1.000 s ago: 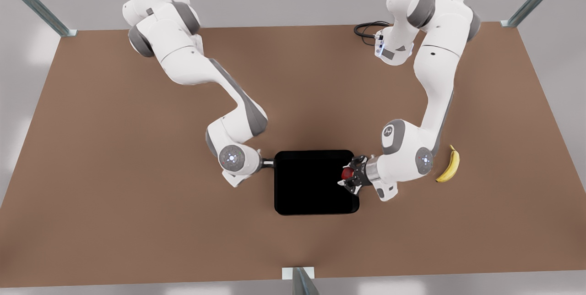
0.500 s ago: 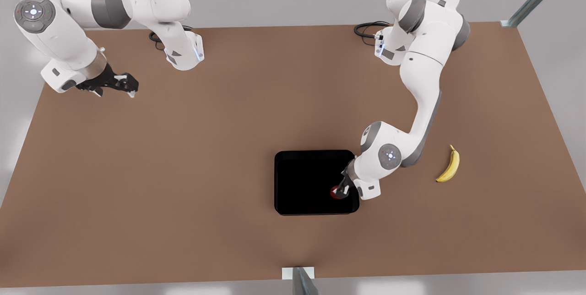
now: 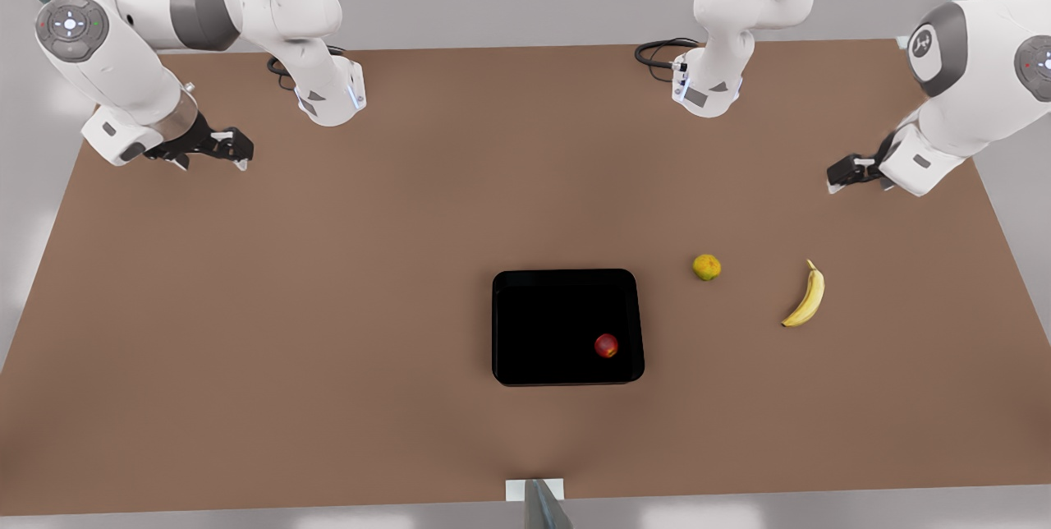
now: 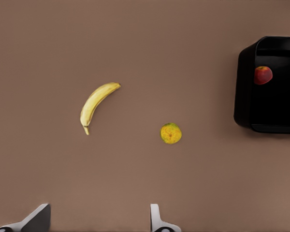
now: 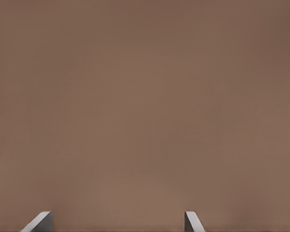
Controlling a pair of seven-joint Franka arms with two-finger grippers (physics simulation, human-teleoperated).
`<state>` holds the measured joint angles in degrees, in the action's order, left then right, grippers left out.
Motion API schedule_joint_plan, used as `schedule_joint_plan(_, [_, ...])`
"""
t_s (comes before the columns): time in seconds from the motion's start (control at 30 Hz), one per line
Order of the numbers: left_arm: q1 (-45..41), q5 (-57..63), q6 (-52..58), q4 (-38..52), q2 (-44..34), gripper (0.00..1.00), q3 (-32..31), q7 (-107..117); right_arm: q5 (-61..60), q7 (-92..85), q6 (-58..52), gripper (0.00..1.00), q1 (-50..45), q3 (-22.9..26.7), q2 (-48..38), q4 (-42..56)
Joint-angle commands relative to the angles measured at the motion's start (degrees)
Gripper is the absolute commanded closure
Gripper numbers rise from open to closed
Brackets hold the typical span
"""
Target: Place the storage box in the middle with the right arm, and place the apple in the storage box with the left arm
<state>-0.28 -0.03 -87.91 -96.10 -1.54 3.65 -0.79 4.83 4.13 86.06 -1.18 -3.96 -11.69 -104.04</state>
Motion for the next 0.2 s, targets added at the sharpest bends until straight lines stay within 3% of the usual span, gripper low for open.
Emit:
schedule_joint_plan(0.0, [-6.05,-1.38,0.20,0.39,1.26,0.00,-0.05,0.00,0.00,0.00,-0.02,0.00,0.30,0.01,0.00,-0.46])
schedule_joint_plan(0.07, [-6.58,-2.43,5.12,12.70,11.47,0.00,0.04,0.00,0.00,0.00,-0.02,0.00,0.56,0.36,0.00,-0.99])
schedule_joint_plan(0.17, [-6.84,-2.43,4.59,12.34,11.29,0.00,0.04,0.00,0.00,0.00,0.60,0.00,-0.49,0.01,-0.35,-0.47])
